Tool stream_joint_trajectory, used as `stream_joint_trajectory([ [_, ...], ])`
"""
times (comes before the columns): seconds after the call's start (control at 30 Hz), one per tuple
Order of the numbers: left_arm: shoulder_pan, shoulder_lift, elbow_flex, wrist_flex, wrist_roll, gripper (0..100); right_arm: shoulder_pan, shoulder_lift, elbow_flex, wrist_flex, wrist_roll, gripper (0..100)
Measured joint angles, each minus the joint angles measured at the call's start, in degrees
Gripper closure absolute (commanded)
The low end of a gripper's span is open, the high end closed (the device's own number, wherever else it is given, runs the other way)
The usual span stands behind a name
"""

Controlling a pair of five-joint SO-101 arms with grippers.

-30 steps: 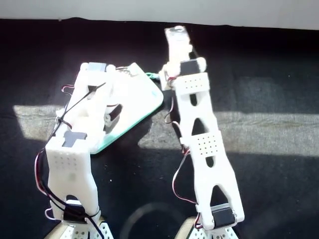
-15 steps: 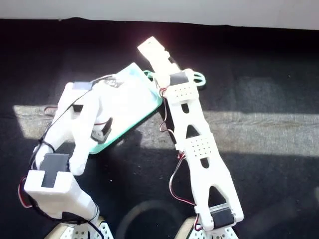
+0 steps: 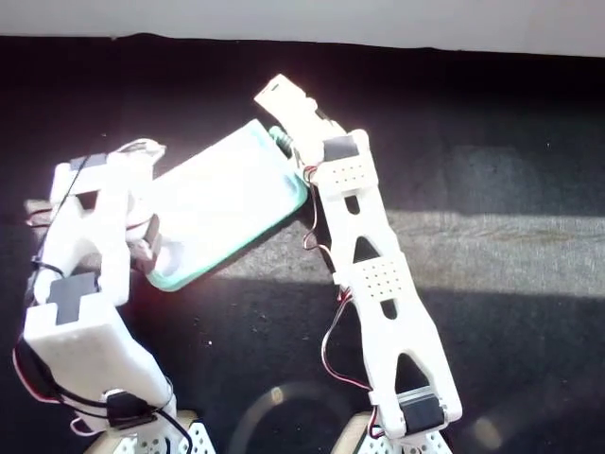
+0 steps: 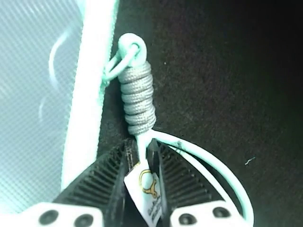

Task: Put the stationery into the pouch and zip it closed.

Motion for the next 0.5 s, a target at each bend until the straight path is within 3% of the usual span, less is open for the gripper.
stream_joint_trajectory([
  [0.23, -3.43, 12.40, -21.27, 5.27, 0.35, 94, 3.87, -6.42, 0.09, 11.43, 0.09, 99.2],
  [0.5, -1.14, 26.90, -48.97, 11.60, 7.74, 94, 7.65, -18.20, 0.09, 21.63, 0.09, 99.2],
])
